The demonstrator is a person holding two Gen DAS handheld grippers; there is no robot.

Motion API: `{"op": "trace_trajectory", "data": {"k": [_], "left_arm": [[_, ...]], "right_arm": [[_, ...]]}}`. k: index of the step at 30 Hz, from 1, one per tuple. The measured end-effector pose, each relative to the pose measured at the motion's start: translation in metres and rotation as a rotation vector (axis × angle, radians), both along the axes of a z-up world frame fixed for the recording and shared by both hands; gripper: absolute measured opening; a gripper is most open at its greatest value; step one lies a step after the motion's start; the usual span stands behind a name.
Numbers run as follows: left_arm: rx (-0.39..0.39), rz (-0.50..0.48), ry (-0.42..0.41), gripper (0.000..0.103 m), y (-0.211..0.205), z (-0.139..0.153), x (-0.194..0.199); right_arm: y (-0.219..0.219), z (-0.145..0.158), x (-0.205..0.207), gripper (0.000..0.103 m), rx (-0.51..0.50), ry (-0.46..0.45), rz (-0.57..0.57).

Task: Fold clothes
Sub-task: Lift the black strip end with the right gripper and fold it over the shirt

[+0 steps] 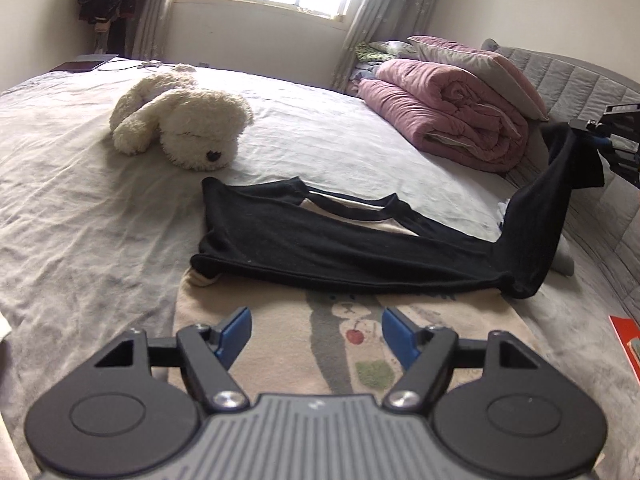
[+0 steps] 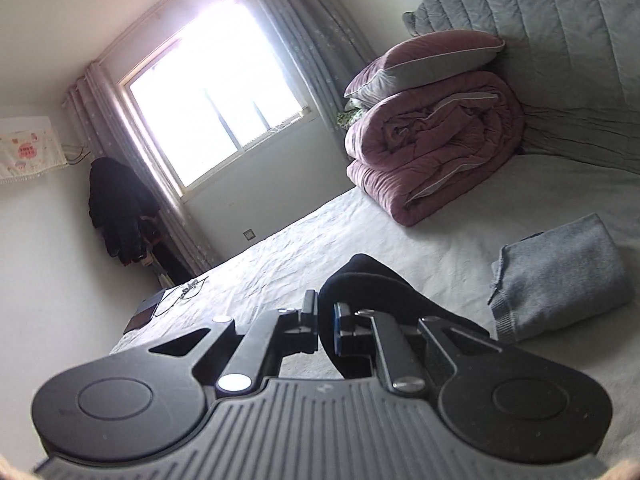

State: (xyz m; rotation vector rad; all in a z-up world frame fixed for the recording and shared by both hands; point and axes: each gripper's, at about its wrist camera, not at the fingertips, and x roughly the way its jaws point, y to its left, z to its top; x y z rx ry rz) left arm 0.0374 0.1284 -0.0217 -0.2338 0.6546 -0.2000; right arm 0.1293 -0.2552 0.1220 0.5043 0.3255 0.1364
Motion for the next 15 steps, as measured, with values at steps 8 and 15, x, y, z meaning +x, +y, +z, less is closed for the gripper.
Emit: {"op": "trace_trajectory", "data": {"k": [8, 15], "left_arm": [[-0.065, 0.075, -0.013, 0.073, 0.03, 0.015, 0.002], [-0.088, 0.116, -0.012, 0.073, 0.044, 0.018, 0.004]], "right_arm": [[0.08, -0.022, 0.018, 0.011, -0.093, 0.037, 0.087], [0.13, -0.069, 0.025, 0.011, -0.102, 0.119, 0.163]]}}
